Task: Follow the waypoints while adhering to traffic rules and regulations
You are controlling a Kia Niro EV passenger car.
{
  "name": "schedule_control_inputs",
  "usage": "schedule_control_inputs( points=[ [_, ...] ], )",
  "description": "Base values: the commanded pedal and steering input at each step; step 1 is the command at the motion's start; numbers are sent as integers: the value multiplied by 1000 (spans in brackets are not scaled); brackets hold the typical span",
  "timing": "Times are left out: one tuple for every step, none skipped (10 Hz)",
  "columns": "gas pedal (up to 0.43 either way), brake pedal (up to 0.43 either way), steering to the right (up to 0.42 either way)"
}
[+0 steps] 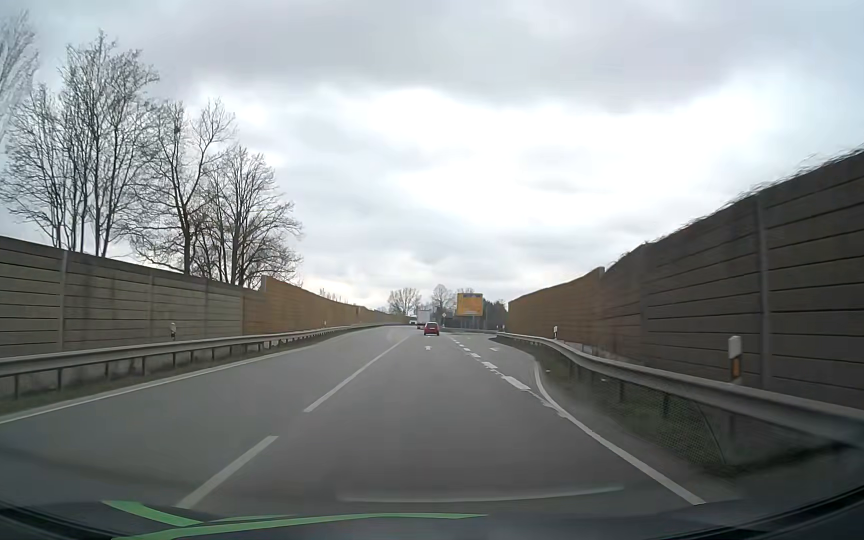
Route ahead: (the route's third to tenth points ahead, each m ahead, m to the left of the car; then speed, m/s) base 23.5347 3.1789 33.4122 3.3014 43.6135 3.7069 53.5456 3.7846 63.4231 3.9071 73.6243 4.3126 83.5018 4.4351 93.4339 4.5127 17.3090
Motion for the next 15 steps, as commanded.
schedule_control_inputs(
  points=[
    [177, 0, 0],
    [177, 0, -1],
    [177, 0, 0],
    [177, 0, -1],
    [177, 0, 0],
    [177, 0, 0],
    [177, 0, -1],
    [177, 0, -1],
    [177, 0, -1],
    [177, 0, -1],
    [177, 0, 0],
    [177, 0, -1],
    [177, 0, 0],
    [177, 0, 0],
    [189, 0, 0]
  ],
)
